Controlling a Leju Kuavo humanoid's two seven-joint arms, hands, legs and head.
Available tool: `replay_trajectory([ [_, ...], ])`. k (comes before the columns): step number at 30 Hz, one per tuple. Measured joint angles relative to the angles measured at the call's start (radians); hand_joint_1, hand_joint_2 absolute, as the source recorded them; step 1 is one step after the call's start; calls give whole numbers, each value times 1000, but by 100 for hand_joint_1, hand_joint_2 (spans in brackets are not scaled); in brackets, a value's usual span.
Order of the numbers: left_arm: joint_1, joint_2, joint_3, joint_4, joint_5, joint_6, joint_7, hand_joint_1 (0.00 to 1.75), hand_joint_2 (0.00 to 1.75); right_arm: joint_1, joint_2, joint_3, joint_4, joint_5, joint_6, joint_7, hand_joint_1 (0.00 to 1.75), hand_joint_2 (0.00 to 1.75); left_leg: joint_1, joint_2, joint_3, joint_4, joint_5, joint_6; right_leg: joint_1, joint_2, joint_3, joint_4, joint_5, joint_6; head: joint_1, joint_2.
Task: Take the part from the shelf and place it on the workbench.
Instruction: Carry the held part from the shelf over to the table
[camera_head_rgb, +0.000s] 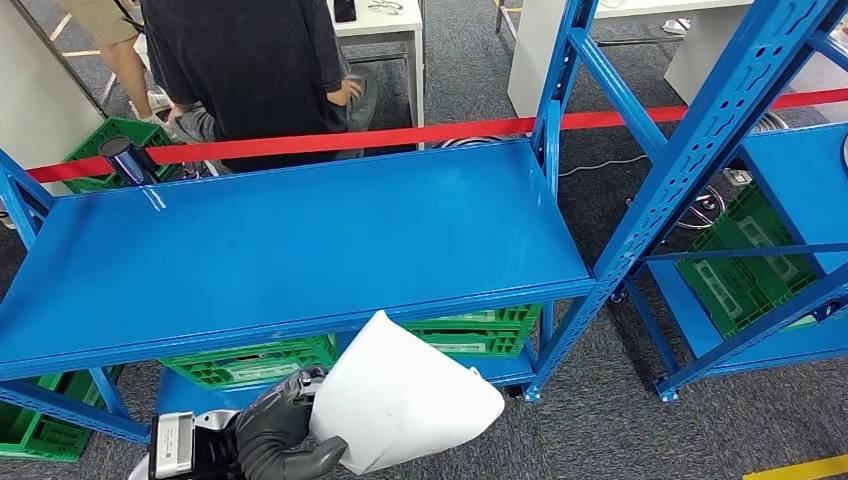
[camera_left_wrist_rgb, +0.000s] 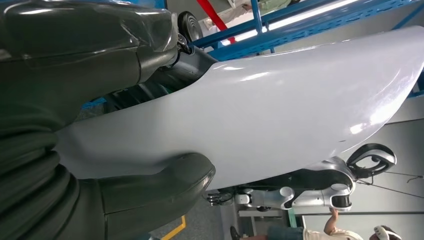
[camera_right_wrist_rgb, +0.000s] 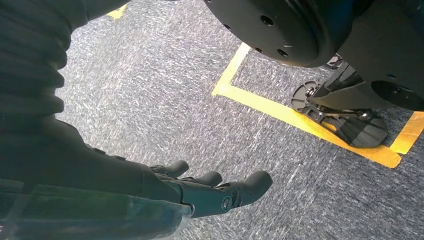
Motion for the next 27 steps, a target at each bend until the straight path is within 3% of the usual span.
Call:
replay_trajectory([
  [9,-3,5,-12,1,15,-4,-18,175,175,0,0,0,0,-4,-1,-4,0,175,0,0,0,0,0,0,0,0,0,0,0,0,0,0],
  [20,9,10,-2,4,-3,69,-106,175,175,6,-1,17,0,-7,-6,-15,0,175,0,0,0,0,0,0,0,0,0,0,0,0,0,0],
  [27,9,14,-1,4,35,50,-111,175,175,6,-5,25,0,-8,-2,-15,0,175,0,0,0,0,0,0,0,0,0,0,0,0,0,0],
])
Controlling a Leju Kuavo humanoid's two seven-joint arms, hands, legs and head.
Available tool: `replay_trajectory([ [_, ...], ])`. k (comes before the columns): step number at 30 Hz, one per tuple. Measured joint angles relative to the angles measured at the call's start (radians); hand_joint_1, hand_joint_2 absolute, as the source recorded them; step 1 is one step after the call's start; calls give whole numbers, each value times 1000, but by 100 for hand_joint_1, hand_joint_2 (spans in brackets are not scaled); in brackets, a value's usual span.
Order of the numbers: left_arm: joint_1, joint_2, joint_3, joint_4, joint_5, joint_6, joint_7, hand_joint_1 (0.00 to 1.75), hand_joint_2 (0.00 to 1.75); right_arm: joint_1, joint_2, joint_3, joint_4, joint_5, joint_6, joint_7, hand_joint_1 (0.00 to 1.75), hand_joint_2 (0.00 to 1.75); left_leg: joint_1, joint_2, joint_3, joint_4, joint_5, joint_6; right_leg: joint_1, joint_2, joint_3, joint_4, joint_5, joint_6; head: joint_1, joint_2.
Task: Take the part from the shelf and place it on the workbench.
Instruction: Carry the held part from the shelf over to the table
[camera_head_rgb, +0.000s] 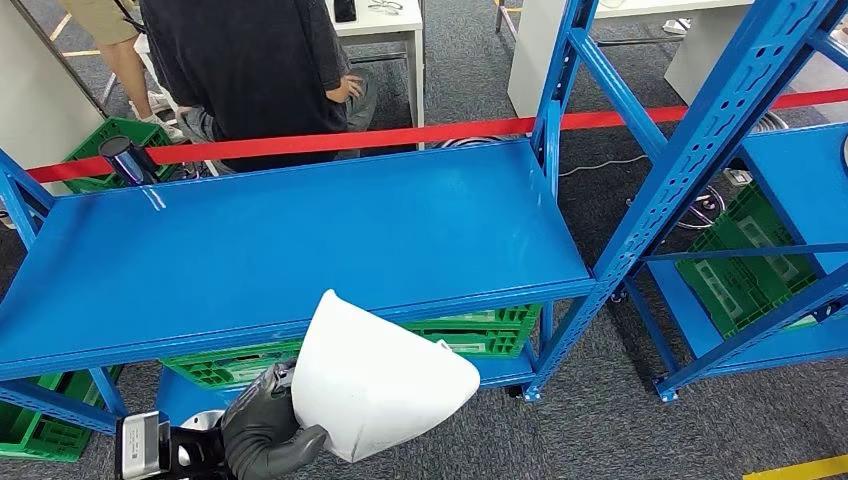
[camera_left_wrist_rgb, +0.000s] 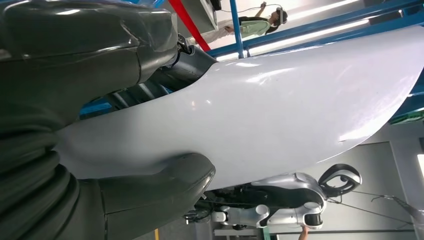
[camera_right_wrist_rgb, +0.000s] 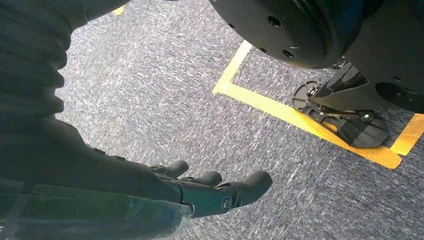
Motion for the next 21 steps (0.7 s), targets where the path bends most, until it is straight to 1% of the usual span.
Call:
replay_trajectory([
  [5,0,-1,0,2,9,-8,2,175,175,0,-2,1,0,0,3,0,0,175,0,0,0,0,0,0,0,0,0,0,0,0,0,0],
  [8,0,-8,-2,11,4,-14,22,175,175,0,-4,1,0,-5,4,2,0,175,0,0,0,0,0,0,0,0,0,0,0,0,0,0],
  [16,16,-20,5,39,-18,35,51,175,175,5,-7,1,0,-19,-7,-3,0,175,0,0,0,0,0,0,0,0,0,0,0,0,0,0],
  [21,28,-22,11,48,-16,43,55,175,175,10,-11,1,0,-23,-11,-7,0,175,0,0,0,0,0,0,0,0,0,0,0,0,0,0],
])
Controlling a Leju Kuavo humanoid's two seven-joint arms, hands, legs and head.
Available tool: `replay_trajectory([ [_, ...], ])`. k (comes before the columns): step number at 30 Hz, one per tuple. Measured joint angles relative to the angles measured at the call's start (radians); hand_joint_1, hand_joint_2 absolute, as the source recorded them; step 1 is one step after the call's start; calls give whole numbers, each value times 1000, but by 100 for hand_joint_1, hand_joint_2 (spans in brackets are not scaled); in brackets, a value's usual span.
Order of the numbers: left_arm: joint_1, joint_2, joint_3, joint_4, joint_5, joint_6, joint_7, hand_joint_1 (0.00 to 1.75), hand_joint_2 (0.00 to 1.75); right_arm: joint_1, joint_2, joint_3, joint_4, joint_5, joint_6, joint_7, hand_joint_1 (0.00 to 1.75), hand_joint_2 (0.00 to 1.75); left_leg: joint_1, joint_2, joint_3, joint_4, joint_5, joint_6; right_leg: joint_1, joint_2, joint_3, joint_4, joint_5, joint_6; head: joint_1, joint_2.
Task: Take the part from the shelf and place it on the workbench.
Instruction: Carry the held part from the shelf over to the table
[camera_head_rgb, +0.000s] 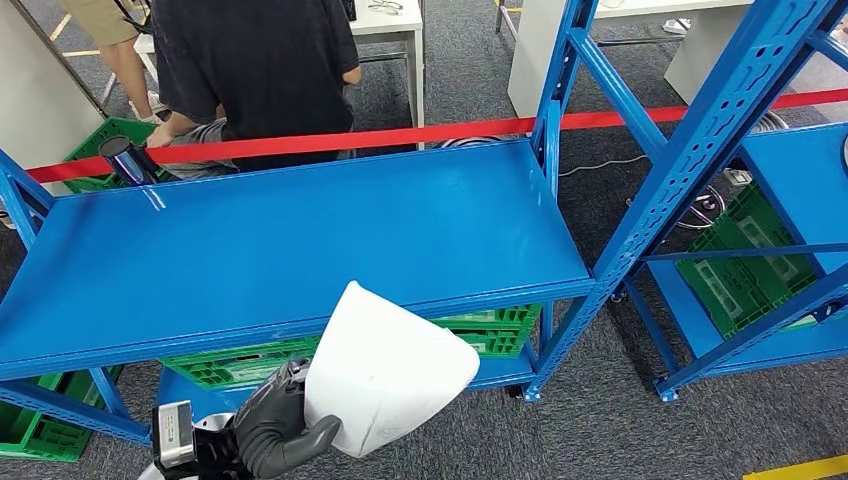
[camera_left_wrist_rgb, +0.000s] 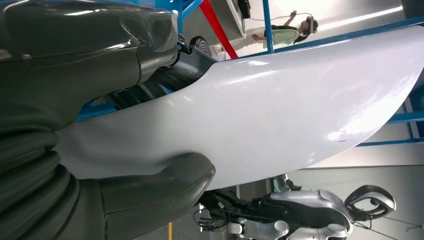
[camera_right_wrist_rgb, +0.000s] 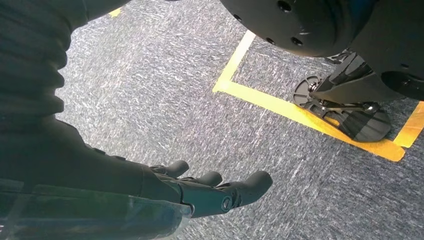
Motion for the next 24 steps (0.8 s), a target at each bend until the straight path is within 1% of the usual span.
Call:
replay_trajectory([
  [11,42,-18,50,39,56,40,41,175,175,1,-6,2,1,1,-10,-15,0,175,0,0,0,0,0,0,0,0,0,0,0,0,0,0],
  [16,48,-32,62,63,59,43,61,175,175,-1,-7,13,1,3,-10,-16,0,175,0,0,0,0,0,0,0,0,0,0,0,0,0,0],
  [24,52,-46,69,89,59,46,65,175,175,-1,-7,17,1,3,-10,-16,0,175,0,0,0,0,0,0,0,0,0,0,0,0,0,0],
])
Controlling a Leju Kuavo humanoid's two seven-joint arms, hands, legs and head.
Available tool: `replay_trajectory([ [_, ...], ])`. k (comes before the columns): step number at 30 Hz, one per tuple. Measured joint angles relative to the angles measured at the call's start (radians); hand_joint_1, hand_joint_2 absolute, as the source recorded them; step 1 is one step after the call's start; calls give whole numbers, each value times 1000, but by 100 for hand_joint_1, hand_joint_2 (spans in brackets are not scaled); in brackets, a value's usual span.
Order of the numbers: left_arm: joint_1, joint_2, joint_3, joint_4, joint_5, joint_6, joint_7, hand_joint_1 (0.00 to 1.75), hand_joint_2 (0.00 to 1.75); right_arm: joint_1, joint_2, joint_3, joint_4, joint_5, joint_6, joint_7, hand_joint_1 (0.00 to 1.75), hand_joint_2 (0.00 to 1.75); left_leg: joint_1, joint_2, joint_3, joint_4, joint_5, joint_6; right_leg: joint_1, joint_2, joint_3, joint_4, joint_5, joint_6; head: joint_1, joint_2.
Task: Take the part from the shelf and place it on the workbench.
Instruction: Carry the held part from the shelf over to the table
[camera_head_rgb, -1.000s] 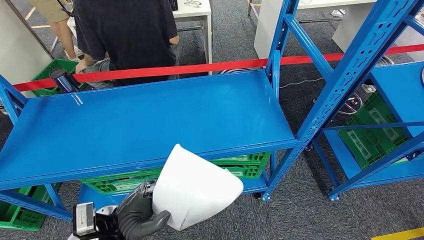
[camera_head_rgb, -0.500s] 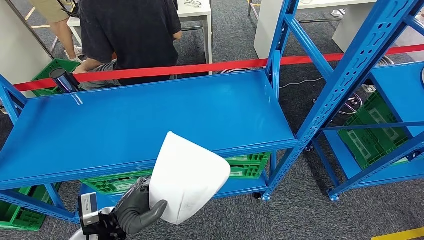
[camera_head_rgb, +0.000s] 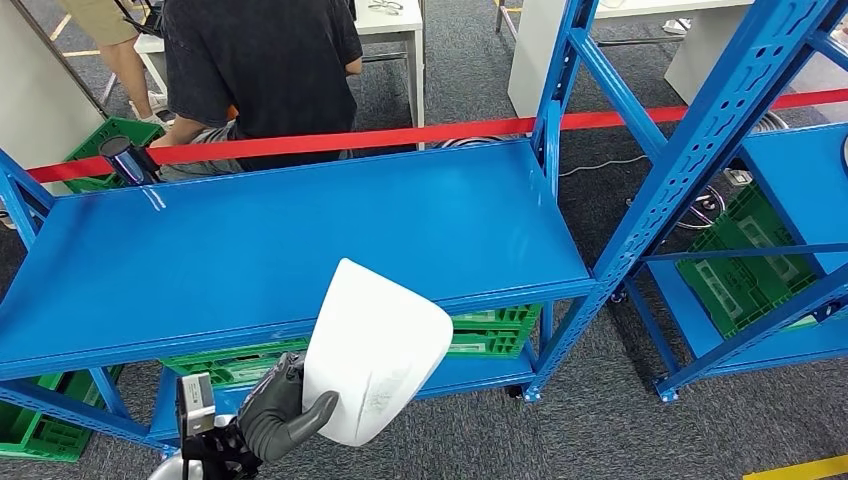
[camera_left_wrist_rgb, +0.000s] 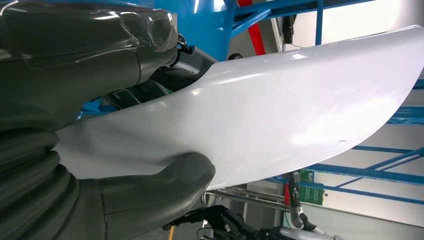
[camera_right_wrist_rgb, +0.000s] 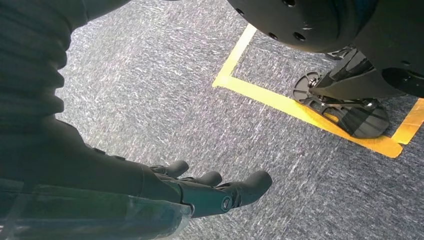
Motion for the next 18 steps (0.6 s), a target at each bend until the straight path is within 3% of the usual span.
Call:
replay_trajectory([
  [11,14,-3,1,16,-12,0,-5,175,175,3,1,13,0,14,-11,-2,0,175,0,0,0,0,0,0,0,0,0,0,0,0,0,0],
  [18,18,2,-2,-27,-93,-40,-112,175,175,-10,0,44,-2,31,16,3,0,175,0,0,0,0,0,0,0,0,0,0,0,0,0,0],
])
